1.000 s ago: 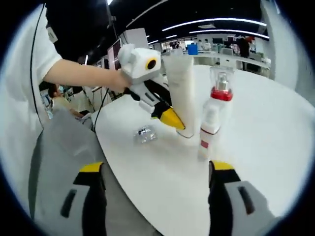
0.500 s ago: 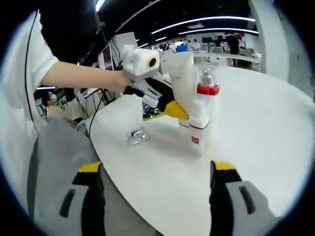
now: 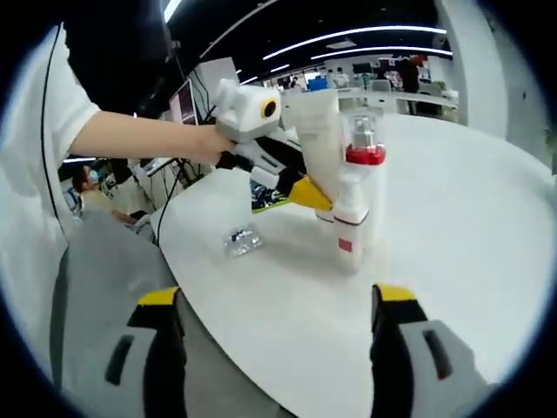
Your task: Arrange the skincare products in the storage area until every visible bottle or jar stands upright without overlapping.
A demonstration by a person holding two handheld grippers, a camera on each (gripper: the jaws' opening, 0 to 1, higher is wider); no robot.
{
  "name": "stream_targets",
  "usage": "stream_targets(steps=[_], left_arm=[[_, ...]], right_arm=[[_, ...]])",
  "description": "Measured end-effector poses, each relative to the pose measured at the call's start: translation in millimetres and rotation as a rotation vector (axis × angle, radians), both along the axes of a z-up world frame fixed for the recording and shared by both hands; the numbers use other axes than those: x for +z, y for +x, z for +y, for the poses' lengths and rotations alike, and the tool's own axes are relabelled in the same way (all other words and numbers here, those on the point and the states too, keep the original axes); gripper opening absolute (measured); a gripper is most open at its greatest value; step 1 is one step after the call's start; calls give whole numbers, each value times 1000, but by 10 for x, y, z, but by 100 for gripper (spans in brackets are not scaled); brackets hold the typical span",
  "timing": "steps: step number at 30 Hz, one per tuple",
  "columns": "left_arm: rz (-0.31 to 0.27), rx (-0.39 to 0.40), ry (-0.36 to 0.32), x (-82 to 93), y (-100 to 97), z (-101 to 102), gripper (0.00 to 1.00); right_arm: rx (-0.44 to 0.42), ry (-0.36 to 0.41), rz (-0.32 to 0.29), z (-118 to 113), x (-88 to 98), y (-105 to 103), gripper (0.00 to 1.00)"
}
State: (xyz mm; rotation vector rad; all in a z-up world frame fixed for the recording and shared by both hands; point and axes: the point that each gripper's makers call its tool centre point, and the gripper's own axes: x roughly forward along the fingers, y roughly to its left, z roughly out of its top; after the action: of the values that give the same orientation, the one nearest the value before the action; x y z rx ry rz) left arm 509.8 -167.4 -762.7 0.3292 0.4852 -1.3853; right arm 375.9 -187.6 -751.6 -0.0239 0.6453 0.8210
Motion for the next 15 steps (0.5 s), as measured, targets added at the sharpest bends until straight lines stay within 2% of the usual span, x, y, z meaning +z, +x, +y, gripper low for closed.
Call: stream_targets(steps=[8, 13, 15], left_arm=[[7, 27, 0, 63, -82, 83, 36], [36, 67, 8, 79, -187, 194, 46], [30, 75, 11, 84, -227, 238, 48]], right_arm=[[-17, -4, -19, -29, 80, 8, 89], [-29, -2, -33, -31, 131, -4, 90], [-36, 1, -37, -30, 148, -10, 90]])
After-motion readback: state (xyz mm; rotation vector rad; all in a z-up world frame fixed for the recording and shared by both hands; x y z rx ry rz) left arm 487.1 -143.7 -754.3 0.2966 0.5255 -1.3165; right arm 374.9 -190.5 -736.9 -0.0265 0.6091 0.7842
